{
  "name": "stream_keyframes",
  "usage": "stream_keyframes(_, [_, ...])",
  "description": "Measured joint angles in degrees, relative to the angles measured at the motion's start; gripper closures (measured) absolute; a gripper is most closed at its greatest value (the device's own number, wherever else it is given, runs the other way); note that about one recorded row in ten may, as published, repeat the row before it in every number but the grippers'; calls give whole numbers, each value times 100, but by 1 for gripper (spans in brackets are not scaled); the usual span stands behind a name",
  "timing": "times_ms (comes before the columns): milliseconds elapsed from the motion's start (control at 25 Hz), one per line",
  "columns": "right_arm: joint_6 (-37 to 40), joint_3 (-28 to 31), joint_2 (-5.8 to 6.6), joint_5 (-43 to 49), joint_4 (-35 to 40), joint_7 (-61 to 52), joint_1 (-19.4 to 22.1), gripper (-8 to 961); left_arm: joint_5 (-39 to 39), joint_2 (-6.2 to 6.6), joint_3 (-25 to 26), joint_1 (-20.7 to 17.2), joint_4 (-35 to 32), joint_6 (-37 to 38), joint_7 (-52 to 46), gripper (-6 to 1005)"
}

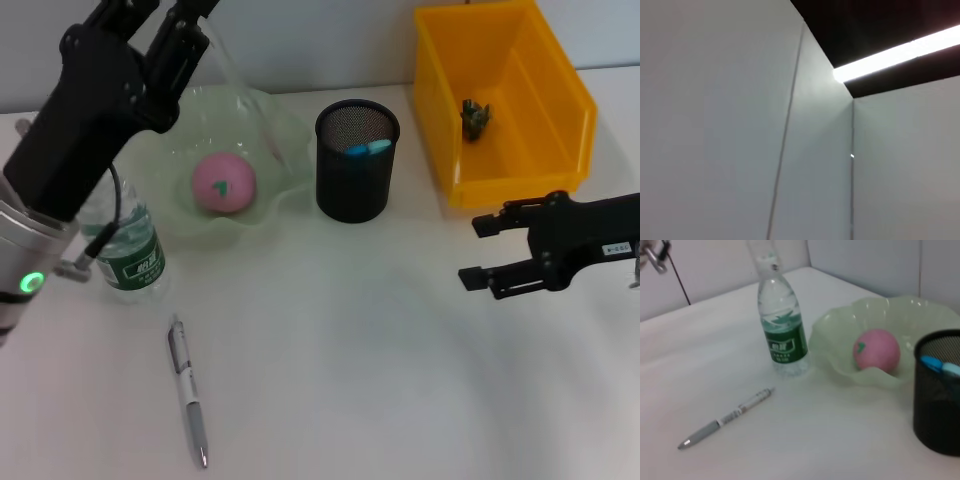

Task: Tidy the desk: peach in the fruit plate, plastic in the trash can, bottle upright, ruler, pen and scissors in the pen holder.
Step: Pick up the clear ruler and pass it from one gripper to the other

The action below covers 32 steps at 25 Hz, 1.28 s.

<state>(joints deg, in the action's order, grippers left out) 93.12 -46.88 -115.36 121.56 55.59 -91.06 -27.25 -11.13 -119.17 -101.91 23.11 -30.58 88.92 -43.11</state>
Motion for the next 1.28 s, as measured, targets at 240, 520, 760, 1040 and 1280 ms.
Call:
stream_keyframes(240, [-4,344,-364,-196,201,667,174,234,1876,-1,-1643,-131,-104,-40,1174,603])
stream_keyframes(520, [-6,403,-377,-1730,-438,2011,533,237,2608,-1,-2409,-164,-269,-111,1898,604])
stream_keyframes(760, [34,372,-397,-2837,-1617,3788,724,239,3459,-1,-3239,-173,-746,-619,2878,604])
stream_keyframes(1040, [112,356,-407,-4066,-3114,5598,608,242,4627,-1,-3956,-109,-1318,-1193,4014,603])
stream_keyframes(1280, [302,413,-425,-4329,-4338,6356,-35,244,5231,-1,-4293,-113,-1624,-1298,4786,601])
